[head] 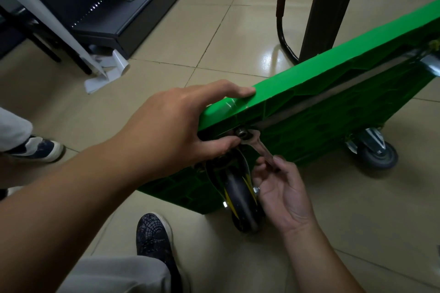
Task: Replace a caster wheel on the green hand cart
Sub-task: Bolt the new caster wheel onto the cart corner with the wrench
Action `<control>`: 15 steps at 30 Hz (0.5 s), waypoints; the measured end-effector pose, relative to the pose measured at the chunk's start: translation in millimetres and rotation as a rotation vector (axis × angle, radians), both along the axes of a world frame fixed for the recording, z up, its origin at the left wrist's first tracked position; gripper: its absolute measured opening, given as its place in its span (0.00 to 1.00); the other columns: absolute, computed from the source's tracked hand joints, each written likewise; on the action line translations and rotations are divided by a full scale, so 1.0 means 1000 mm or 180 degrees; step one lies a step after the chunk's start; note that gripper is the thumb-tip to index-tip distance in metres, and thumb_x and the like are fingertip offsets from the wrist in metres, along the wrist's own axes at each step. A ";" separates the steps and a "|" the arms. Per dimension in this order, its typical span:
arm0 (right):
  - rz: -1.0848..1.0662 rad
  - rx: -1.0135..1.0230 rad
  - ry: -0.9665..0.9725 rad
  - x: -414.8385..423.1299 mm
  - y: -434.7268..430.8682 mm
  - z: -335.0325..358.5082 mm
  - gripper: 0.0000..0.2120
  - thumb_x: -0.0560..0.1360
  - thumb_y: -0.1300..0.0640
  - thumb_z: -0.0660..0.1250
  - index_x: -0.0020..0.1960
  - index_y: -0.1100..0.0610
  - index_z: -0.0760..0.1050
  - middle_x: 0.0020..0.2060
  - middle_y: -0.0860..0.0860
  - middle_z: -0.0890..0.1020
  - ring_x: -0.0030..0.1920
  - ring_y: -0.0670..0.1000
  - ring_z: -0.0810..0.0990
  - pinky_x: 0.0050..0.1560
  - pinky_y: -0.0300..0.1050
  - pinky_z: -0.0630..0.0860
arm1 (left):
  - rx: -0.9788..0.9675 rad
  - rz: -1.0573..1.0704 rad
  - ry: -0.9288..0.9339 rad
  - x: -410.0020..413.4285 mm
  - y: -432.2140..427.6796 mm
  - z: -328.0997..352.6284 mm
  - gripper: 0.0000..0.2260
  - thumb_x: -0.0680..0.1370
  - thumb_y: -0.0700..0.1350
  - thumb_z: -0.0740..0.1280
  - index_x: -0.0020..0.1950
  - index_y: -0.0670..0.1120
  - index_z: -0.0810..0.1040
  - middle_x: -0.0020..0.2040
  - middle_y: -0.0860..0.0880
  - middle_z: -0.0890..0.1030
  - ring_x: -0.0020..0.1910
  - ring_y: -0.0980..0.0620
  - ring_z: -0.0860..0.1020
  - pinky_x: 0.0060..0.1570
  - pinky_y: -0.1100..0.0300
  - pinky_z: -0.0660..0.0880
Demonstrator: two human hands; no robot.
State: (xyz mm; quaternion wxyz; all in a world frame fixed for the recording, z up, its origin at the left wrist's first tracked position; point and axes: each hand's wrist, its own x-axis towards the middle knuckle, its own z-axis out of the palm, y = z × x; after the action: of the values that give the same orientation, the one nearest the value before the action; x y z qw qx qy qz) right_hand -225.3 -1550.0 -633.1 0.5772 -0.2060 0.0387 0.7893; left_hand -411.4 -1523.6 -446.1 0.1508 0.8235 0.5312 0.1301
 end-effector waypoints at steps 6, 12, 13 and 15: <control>-0.0028 0.0082 -0.0219 0.009 0.007 0.002 0.09 0.76 0.64 0.63 0.39 0.57 0.79 0.49 0.59 0.83 0.43 0.50 0.85 0.43 0.40 0.82 | 0.0130 0.0074 0.0102 0.005 0.001 -0.004 0.28 0.72 0.62 0.71 0.72 0.65 0.72 0.58 0.57 0.84 0.45 0.51 0.83 0.43 0.47 0.81; -0.0013 0.0176 -0.0430 0.022 0.010 0.003 0.07 0.75 0.65 0.64 0.41 0.57 0.78 0.46 0.58 0.83 0.44 0.52 0.85 0.44 0.41 0.82 | 0.0349 0.0080 0.0138 0.006 0.001 -0.007 0.25 0.73 0.62 0.69 0.70 0.63 0.73 0.59 0.57 0.84 0.46 0.49 0.83 0.43 0.48 0.81; -0.0011 0.0185 -0.0450 0.024 0.010 0.003 0.07 0.75 0.65 0.64 0.42 0.57 0.77 0.46 0.58 0.84 0.44 0.52 0.85 0.44 0.41 0.82 | 0.0390 0.0085 0.0141 0.007 0.001 -0.007 0.25 0.73 0.62 0.69 0.70 0.62 0.74 0.58 0.56 0.84 0.45 0.49 0.83 0.43 0.48 0.81; 0.0001 0.0209 -0.0500 0.027 0.010 0.002 0.06 0.75 0.65 0.64 0.42 0.56 0.77 0.45 0.58 0.83 0.44 0.52 0.85 0.45 0.41 0.82 | 0.0459 0.0105 0.0154 0.009 0.000 -0.007 0.24 0.73 0.63 0.69 0.69 0.62 0.74 0.56 0.54 0.84 0.44 0.47 0.83 0.42 0.48 0.81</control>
State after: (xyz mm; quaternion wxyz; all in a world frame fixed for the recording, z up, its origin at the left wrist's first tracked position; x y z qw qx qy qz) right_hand -198.3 -1539.9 -631.0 0.5848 -0.2482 -0.0326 0.7716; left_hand -402.5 -1523.1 -453.6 0.0761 0.8263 0.5374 0.1506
